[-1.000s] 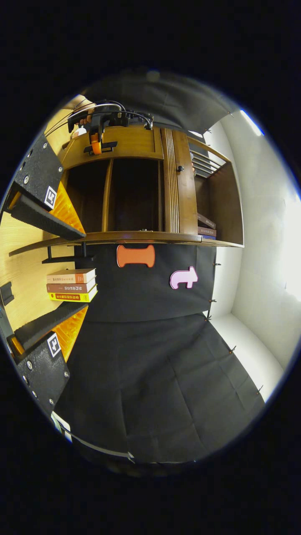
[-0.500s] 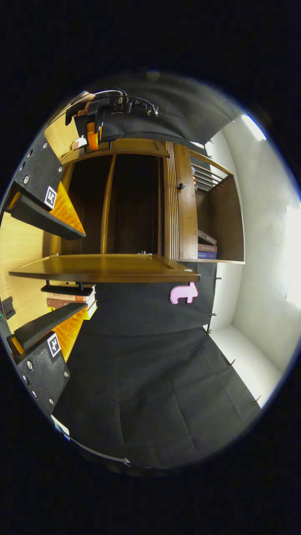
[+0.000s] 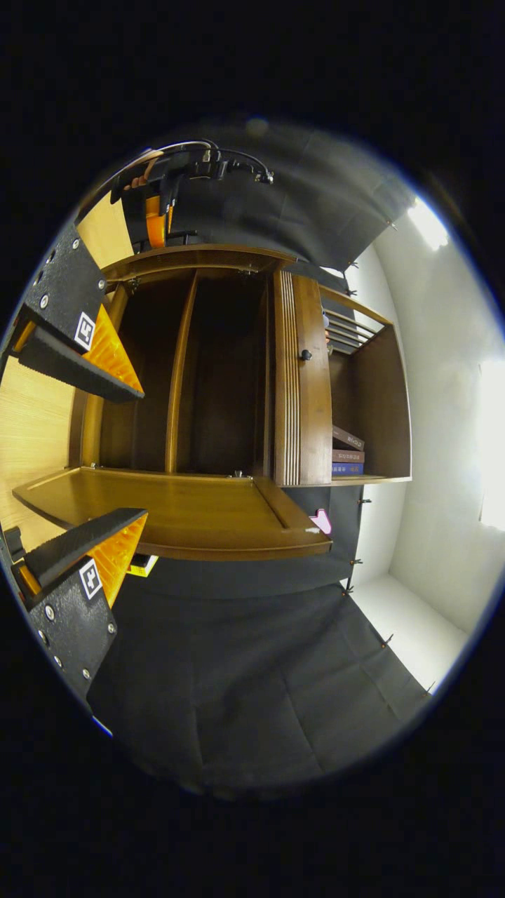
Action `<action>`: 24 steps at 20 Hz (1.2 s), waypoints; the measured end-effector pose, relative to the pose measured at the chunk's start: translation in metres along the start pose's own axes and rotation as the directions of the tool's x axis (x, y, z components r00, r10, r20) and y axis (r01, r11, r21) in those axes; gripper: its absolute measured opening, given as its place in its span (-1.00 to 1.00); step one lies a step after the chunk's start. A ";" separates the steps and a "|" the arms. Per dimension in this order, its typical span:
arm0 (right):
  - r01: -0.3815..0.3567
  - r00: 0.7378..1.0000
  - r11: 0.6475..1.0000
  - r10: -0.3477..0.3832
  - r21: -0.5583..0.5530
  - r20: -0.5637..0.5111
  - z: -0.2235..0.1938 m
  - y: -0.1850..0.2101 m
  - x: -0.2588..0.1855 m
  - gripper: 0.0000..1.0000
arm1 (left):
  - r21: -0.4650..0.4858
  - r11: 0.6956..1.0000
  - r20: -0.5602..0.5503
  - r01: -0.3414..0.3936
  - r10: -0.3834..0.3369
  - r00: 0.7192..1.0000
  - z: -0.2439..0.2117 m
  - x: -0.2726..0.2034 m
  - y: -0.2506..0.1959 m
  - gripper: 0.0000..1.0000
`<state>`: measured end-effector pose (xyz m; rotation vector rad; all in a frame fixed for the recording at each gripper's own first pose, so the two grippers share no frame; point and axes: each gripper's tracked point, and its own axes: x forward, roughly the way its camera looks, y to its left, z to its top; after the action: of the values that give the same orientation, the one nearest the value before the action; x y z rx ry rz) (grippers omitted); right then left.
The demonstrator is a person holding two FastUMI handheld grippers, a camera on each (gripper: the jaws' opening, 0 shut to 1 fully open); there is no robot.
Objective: Open the right door of the double-door shoe cabinet with the right hand, and open the left door with the left hand.
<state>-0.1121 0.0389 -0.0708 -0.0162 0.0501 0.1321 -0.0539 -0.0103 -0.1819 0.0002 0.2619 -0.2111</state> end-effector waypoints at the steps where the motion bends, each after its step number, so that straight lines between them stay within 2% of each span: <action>1: -0.007 1.000 1.000 0.007 0.003 -0.001 0.000 0.003 0.001 0.84 | 0.000 1.000 0.002 -0.009 0.009 1.000 -0.001 -0.002 0.004 -0.52; 4: -0.020 1.000 1.000 0.020 0.011 -0.005 -0.001 0.011 0.007 0.84 | 0.006 0.999 0.003 -0.037 0.037 0.999 0.002 -0.015 0.018 -0.51; 6: -0.029 1.000 0.999 0.029 0.015 -0.006 -0.002 0.015 0.008 0.84 | 0.016 0.999 0.007 -0.045 0.045 0.999 -0.001 -0.021 0.026 -0.71; 9: -0.045 0.999 0.999 0.045 0.013 -0.011 -0.004 0.024 0.011 0.84 | 0.031 0.996 0.015 -0.083 0.083 0.996 0.001 -0.034 0.040 -0.72; 10: -0.050 0.999 0.999 0.050 0.012 -0.010 -0.003 0.027 0.012 0.84 | 0.043 0.994 0.019 -0.098 0.098 0.995 0.002 -0.039 0.046 -0.65; 11: -0.055 0.998 0.998 0.055 0.014 -0.011 -0.002 0.030 0.012 0.84 | 0.055 0.992 0.021 -0.111 0.110 0.994 0.001 -0.043 0.051 -0.70; 17: -0.081 0.997 0.996 0.081 0.021 -0.013 -0.003 0.048 0.019 0.84 | 0.031 0.994 0.024 -0.102 0.101 0.995 0.000 -0.053 0.074 -0.71; 18: -0.084 0.996 0.996 0.085 0.021 -0.016 -0.005 0.051 0.019 0.96 | 0.030 0.995 0.024 -0.099 0.099 0.995 0.001 -0.054 0.077 -0.71; 19: -0.086 0.996 0.996 0.087 0.021 -0.018 -0.006 0.053 0.020 0.84 | 0.028 0.995 0.025 -0.096 0.095 0.995 0.001 -0.055 0.078 -0.71; 22: -0.090 0.996 0.996 0.090 0.024 -0.022 -0.006 0.060 0.026 0.84 | 0.007 0.996 0.031 -0.092 0.091 0.995 0.003 -0.059 0.089 -0.74; 23: -0.091 0.996 0.996 0.092 0.025 -0.023 -0.006 0.063 0.027 0.96 | 0.000 0.996 0.035 -0.093 0.093 0.995 0.002 -0.060 0.093 -0.71; 24: -0.093 0.995 0.995 0.093 0.025 -0.025 -0.007 0.065 0.028 0.84 | -0.005 0.995 0.035 -0.097 0.098 0.995 0.002 -0.061 0.098 -0.74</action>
<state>-0.0934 0.1067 -0.0799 0.0086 0.0785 0.2245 -0.0908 0.0980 -0.1671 0.0056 0.2263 -0.1134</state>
